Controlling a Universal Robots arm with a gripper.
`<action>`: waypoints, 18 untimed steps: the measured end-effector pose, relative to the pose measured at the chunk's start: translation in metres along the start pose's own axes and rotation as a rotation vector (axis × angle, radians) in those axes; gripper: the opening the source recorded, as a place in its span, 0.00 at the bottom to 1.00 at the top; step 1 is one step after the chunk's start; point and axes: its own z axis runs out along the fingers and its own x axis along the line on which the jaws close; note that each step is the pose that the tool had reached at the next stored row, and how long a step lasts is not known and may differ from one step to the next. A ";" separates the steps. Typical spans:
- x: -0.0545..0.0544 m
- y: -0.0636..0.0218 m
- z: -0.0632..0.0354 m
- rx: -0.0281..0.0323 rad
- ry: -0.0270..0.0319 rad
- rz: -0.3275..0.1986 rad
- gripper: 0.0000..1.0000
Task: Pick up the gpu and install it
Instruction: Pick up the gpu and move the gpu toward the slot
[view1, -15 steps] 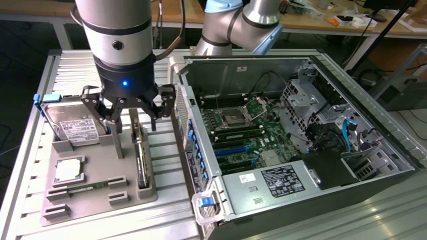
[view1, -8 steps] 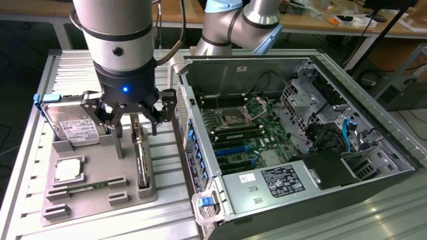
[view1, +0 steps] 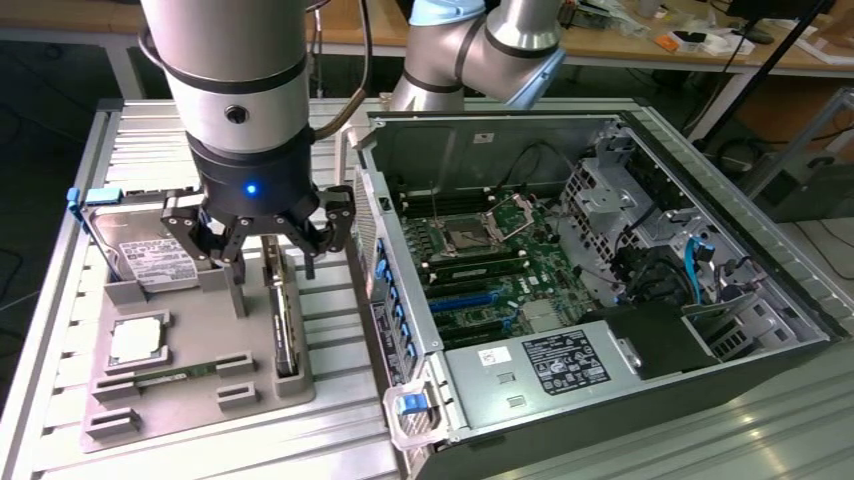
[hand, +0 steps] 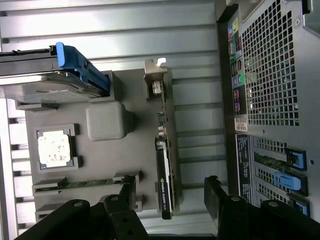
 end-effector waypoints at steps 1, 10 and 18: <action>0.000 -0.0003 0.0001 0.0001 0.0000 0.000 0.66; 0.000 -0.0010 0.0021 0.0002 0.0001 0.000 0.66; 0.000 -0.0011 0.0033 0.0002 0.0001 0.000 0.66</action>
